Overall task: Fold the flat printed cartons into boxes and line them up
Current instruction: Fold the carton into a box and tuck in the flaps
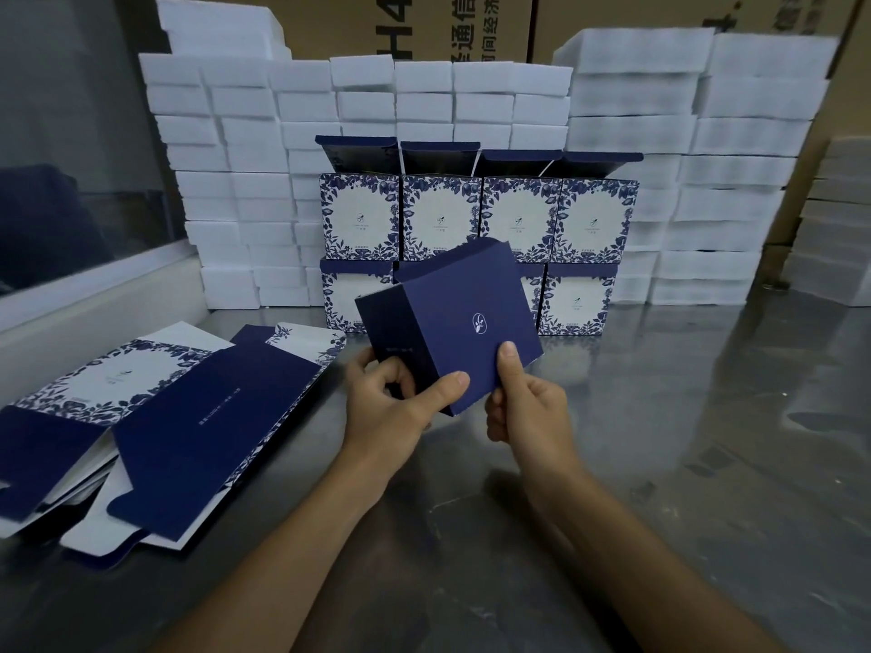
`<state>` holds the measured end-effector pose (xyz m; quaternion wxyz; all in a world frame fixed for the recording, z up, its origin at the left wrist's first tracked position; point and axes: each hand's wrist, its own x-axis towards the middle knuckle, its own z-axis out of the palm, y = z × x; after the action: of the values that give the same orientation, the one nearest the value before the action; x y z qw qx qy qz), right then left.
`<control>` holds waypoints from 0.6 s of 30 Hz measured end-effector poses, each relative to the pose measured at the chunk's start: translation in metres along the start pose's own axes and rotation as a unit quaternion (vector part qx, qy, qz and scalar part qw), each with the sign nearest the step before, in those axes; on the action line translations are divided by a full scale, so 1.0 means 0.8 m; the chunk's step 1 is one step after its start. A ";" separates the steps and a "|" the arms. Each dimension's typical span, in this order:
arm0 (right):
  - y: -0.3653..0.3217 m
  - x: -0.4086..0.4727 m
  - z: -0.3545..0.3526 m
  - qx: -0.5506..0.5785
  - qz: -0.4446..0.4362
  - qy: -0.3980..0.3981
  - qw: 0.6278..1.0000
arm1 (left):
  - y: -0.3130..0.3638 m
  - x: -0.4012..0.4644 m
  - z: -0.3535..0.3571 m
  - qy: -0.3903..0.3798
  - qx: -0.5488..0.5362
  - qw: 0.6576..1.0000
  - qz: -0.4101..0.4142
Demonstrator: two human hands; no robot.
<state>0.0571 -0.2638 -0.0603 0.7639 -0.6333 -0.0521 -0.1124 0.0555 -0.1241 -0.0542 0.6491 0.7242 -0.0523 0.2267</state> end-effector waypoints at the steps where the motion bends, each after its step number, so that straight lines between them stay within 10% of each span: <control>1: -0.001 0.001 0.000 0.000 0.000 -0.011 1.000 | 0.000 0.001 -0.001 0.000 -0.001 1.000 0.000; 18: 0.001 0.010 -0.010 0.008 0.010 0.032 0.999 | 0.002 0.008 -0.015 -0.076 -0.018 0.997 0.006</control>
<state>0.0642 -0.2722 -0.0605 0.7713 -0.6238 -0.0216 -0.1245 0.0575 -0.1114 -0.0492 0.6546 0.7274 -0.1100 0.1741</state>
